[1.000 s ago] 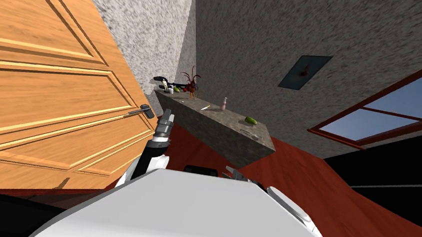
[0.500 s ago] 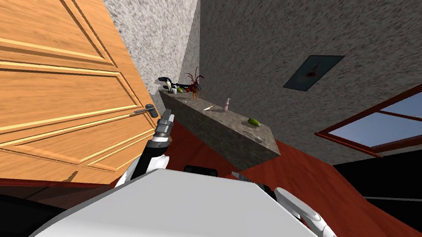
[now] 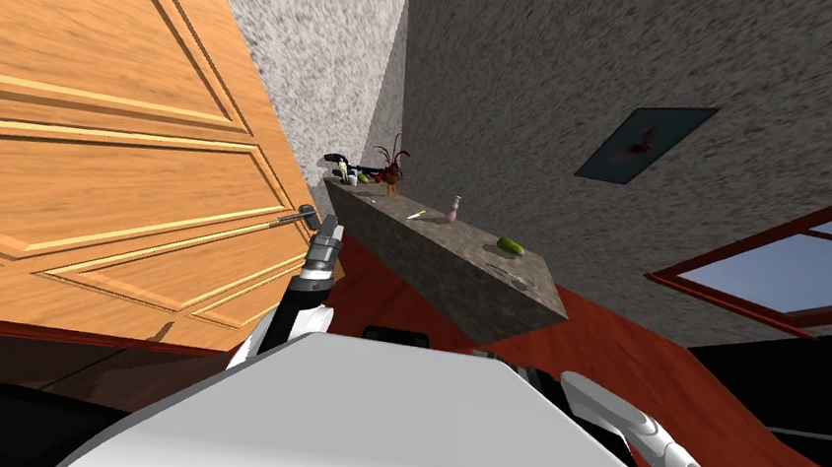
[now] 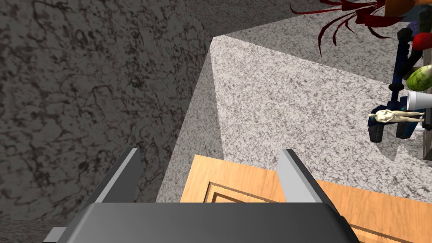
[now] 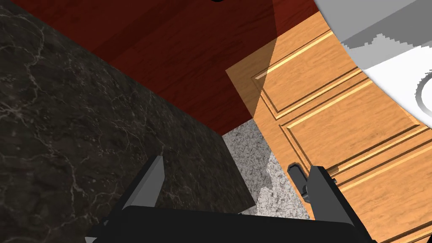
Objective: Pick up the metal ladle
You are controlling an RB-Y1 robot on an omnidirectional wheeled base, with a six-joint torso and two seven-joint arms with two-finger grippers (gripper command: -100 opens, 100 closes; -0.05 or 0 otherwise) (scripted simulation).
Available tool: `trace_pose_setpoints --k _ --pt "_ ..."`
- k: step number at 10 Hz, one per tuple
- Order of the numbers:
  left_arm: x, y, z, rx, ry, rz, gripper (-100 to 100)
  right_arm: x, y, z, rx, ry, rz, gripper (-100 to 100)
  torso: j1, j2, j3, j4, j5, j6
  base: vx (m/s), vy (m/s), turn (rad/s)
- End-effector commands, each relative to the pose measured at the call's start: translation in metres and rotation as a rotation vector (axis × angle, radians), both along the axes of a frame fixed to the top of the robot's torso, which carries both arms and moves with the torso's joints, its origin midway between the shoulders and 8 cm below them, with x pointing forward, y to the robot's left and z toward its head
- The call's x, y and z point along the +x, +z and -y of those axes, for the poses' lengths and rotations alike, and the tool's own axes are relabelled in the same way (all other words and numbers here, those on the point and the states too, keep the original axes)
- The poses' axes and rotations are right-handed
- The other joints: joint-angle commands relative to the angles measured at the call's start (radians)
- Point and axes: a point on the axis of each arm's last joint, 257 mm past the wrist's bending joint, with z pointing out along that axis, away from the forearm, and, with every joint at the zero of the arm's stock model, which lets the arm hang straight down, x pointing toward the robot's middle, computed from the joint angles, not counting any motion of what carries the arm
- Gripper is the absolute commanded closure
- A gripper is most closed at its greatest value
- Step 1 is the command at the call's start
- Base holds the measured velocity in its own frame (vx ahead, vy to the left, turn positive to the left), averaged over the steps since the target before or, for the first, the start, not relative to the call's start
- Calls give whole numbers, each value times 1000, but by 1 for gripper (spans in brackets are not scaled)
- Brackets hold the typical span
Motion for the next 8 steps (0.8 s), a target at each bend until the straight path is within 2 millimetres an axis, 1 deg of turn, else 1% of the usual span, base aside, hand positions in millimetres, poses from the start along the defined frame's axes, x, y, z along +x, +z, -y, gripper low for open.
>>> trace_pose_setpoints --k 1,2,3,4,5,6,7,8 --pt "0 0 0 0 0 0 0 -5 1 11 -36 20 -10 -100 0 0 0 0 0 0 18 5 -14" --pt "0 0 0 0 0 0 0 -15 -7 36 -99 34 -36 -100 0 1 0 0 0 0 42 15 194" --pt "0 0 0 0 0 0 0 -15 -5 46 -124 47 -41 -100 1 -1 0 0 0 -1 50 8 97" --pt "0 0 0 0 0 0 0 -16 -3 53 -140 55 -44 -100 0 -1 -1 0 0 0 21 2 -23" --pt "0 0 0 0 0 0 0 -23 -8 79 -203 69 -68 -100 0 0 0 0 0 0 48 -1 156" --pt "0 0 0 0 0 0 0 -24 -4 89 -228 82 -72 -100 0 -1 0 0 0 -1 51 -5 108" --pt "0 0 0 0 0 0 0 -30 -4 118 -296 98 -95 -100 0 -1 -1 0 0 0 75 -10 180" --pt "0 0 0 0 0 0 0 -30 0 128 -321 110 -99 -100 -1 -3 -2 -1 0 -1 73 -13 88"
